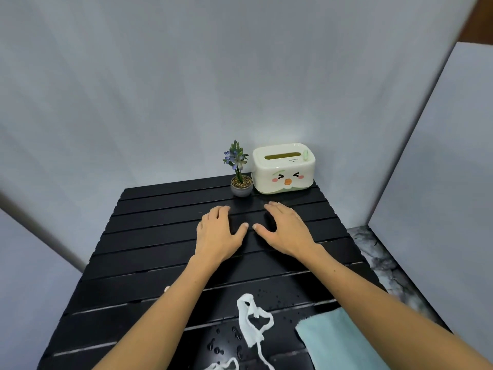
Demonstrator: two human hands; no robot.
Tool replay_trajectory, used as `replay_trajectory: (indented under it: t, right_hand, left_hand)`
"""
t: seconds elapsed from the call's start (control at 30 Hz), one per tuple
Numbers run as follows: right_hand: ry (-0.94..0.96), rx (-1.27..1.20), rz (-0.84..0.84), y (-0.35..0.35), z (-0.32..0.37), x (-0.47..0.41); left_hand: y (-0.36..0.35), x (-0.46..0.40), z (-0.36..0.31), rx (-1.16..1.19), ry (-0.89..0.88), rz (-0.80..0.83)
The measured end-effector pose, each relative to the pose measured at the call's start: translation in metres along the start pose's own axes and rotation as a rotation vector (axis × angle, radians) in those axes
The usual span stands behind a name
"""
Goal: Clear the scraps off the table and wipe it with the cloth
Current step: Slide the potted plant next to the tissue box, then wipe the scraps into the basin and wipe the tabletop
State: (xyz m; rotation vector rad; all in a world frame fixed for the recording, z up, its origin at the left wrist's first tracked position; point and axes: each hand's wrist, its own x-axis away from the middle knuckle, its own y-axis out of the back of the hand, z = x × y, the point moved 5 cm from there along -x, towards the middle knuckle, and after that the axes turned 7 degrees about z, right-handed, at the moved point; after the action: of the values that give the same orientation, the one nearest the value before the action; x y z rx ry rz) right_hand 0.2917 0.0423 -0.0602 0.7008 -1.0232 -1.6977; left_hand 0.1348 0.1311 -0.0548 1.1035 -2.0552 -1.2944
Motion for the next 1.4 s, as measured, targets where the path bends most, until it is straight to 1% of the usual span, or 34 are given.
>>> replay_trajectory:
  t: [0.13,0.27,0.4,0.5,0.57,0.6,0.67,0.73,0.8,0.87,0.97,1.17,1.23,1.3,1.4]
  right_hand:
    - [-0.013,-0.056,-0.005,0.01,0.011,0.036]
    - [-0.028,-0.084,-0.017,0.019,0.016,0.075]
    - [-0.066,-0.15,-0.041,0.027,0.026,0.132]
    - [-0.068,-0.192,-0.049,0.028,0.027,0.175]
    - [-0.088,-0.202,-0.087,0.029,0.021,0.204]
    - [-0.108,-0.183,-0.113,0.029,0.017,0.218]
    - [-0.176,-0.072,-0.156,0.03,0.008,0.243]
    - [-0.263,0.055,-0.158,0.026,-0.001,0.267]
    - [-0.318,0.109,-0.137,0.019,-0.008,0.283]
    - [-0.371,0.138,-0.094,0.012,-0.015,0.291]
    - [-0.432,0.166,-0.037,0.007,-0.02,0.292]
    - [-0.412,0.243,0.083,-0.001,-0.015,0.288]
    - [-0.379,0.239,0.07,-0.003,-0.015,0.286]
    - [-0.334,0.223,0.017,-0.005,-0.013,0.284]
    - [-0.255,0.067,-0.121,-0.002,-0.01,0.281]
  left_hand:
    - [0.014,0.033,-0.003,-0.028,-0.041,-0.015]
    - [0.027,0.066,-0.006,-0.024,-0.044,-0.009]
    - [0.045,0.114,-0.014,-0.05,-0.066,-0.013]
    - [0.059,0.157,-0.009,0.004,-0.051,-0.043]
    - [0.065,0.188,-0.001,0.047,-0.039,-0.066]
    - [0.068,0.204,0.003,0.063,-0.035,-0.077]
    - [0.073,0.234,0.014,0.076,-0.017,-0.102]
    - [0.079,0.264,0.028,0.094,0.008,-0.14]
    - [0.086,0.291,0.044,0.129,0.037,-0.188]
    - [0.093,0.313,0.063,0.152,0.087,-0.238]
    - [0.1,0.337,0.091,0.181,0.191,-0.236]
    - [0.103,0.354,0.124,0.211,0.25,-0.21]
    - [0.099,0.355,0.128,0.202,0.253,-0.192]
    - [0.095,0.355,0.13,0.207,0.26,-0.181]
    - [0.092,0.354,0.133,0.208,0.268,-0.191]
